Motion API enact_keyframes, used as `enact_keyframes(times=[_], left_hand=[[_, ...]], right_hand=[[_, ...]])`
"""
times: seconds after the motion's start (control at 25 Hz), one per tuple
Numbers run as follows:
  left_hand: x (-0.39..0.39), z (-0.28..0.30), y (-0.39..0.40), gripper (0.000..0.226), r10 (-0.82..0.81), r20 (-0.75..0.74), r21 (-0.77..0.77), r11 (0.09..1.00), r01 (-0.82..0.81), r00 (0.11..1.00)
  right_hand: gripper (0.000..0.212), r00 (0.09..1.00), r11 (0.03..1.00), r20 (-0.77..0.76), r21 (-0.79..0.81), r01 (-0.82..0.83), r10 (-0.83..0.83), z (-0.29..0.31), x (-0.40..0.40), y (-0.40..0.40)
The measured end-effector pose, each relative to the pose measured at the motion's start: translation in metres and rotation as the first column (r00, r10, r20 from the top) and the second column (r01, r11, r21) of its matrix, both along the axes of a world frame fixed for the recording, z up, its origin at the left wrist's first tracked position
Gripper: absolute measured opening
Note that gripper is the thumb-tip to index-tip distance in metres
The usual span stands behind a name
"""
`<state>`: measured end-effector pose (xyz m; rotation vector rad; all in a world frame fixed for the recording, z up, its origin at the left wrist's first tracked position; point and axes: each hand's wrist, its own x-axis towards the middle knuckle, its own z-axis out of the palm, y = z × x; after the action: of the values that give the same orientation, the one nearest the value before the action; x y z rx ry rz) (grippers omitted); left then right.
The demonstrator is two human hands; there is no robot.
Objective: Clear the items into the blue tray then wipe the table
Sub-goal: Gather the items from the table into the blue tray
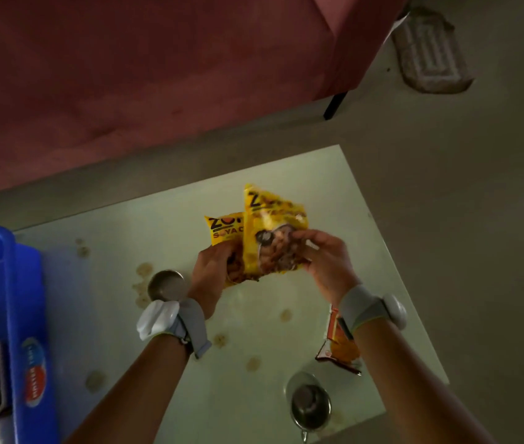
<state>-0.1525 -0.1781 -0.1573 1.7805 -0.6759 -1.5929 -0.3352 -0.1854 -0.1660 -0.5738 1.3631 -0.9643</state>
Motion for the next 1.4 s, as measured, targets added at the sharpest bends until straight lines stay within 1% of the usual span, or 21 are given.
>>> enact_keyframes(times=[0.08,0.12,0.2,0.24,0.28,0.32,0.36,0.4,0.48,0.52,0.6,0.64,0.68,0.72,0.76,0.88,0.96,1.04,1.2,1.32,1.4], left_hand=[[-0.005,0.001,0.007,0.038,-0.022,-0.044,-0.002,1.000,0.022,0.999],[-0.006,0.000,0.011,0.040,-0.051,-0.019,-0.036,0.998,0.051,0.999],[-0.010,-0.008,0.022,0.024,-0.101,0.114,-0.062,0.992,0.108,0.988],[-0.010,-0.010,0.026,0.012,-0.105,0.168,-0.061,0.991,0.116,0.980],[-0.012,-0.010,0.030,0.007,-0.111,0.178,-0.068,0.990,0.125,0.978],[-0.014,-0.010,0.035,0.009,-0.120,0.171,-0.067,0.989,0.134,0.978],[-0.017,-0.011,0.038,0.010,-0.130,0.162,-0.066,0.988,0.143,0.978],[-0.019,-0.010,0.042,0.011,-0.148,0.163,-0.068,0.985,0.161,0.976],[-0.022,-0.006,0.052,0.013,-0.166,0.173,-0.088,0.979,0.183,0.971],[-0.023,-0.008,0.056,0.013,-0.168,0.168,-0.084,0.979,0.184,0.971],[-0.020,-0.007,0.064,0.012,-0.177,0.144,-0.075,0.979,0.189,0.974],[-0.016,-0.005,0.066,0.011,-0.172,0.136,-0.076,0.980,0.183,0.976],[-0.005,-0.002,0.070,0.010,-0.145,0.132,-0.082,0.984,0.156,0.981],[0.005,0.003,0.074,0.007,-0.114,0.112,-0.087,0.988,0.124,0.987],[0.012,0.010,0.076,0.004,-0.082,0.079,-0.097,0.991,0.089,0.994],[0.053,0.037,0.080,0.003,-0.023,0.002,-0.160,0.987,0.023,1.000],[0.090,0.057,0.086,0.004,0.016,-0.031,-0.206,0.978,-0.022,0.999],[0.126,0.076,0.091,0.004,0.021,-0.020,-0.268,0.963,-0.025,1.000],[0.253,0.101,0.112,0.021,0.058,0.146,-0.342,0.940,-0.004,0.988],[0.326,0.111,0.126,0.025,0.075,0.145,-0.356,0.934,-0.019,0.987],[0.380,0.110,0.134,0.019,0.166,0.067,-0.363,0.922,-0.131,0.984]], right_hand=[[0.042,0.976,0.983,-0.128,-0.020,-0.182,0.178,0.002,0.005,0.018],[0.037,0.959,0.971,-0.168,-0.028,-0.236,0.228,0.005,0.009,0.024],[0.014,0.948,0.975,-0.249,-0.049,-0.218,0.199,0.007,0.005,0.041],[0.015,0.910,0.987,-0.394,-0.043,-0.155,0.126,0.005,0.001,0.047],[0.023,0.783,0.997,-0.619,0.002,-0.074,0.059,0.002,-0.007,0.055],[0.032,0.591,0.995,-0.805,0.092,0.030,0.056,0.000,-0.018,0.063],[0.045,0.453,0.968,-0.881,0.215,0.126,0.137,-0.001,-0.027,0.070],[0.060,0.433,0.915,-0.866,0.359,0.186,0.252,-0.001,-0.034,0.080],[0.078,0.537,0.842,-0.766,0.511,0.175,0.353,-0.008,-0.038,0.099],[0.078,0.593,0.855,-0.742,0.492,0.165,0.312,-0.016,-0.039,0.106],[0.073,0.695,0.919,-0.715,0.319,0.230,0.074,-0.018,-0.036,0.114],[0.074,0.775,0.931,-0.625,0.221,0.290,-0.093,-0.012,-0.035,0.113],[0.079,0.857,0.926,-0.450,0.148,0.347,-0.250,-0.001,-0.025,0.112],[0.087,0.906,0.919,-0.237,0.099,0.381,-0.350,0.011,-0.018,0.109],[0.093,0.925,0.924,-0.060,0.055,0.379,-0.376,0.025,-0.015,0.107],[0.077,0.950,0.982,0.265,-0.040,0.185,-0.168,0.068,0.019,0.104],[0.066,0.923,0.996,0.385,-0.092,0.023,0.014,0.094,0.062,0.103],[0.066,0.913,0.986,0.380,-0.126,-0.109,0.150,0.106,0.108,0.099],[0.069,0.887,0.913,0.235,-0.196,-0.358,0.398,0.128,0.248,0.094],[0.067,0.892,0.892,0.115,-0.178,-0.415,0.437,0.127,0.330,0.096],[0.066,0.941,0.936,0.047,-0.137,-0.325,0.334,0.121,0.387,0.097]])
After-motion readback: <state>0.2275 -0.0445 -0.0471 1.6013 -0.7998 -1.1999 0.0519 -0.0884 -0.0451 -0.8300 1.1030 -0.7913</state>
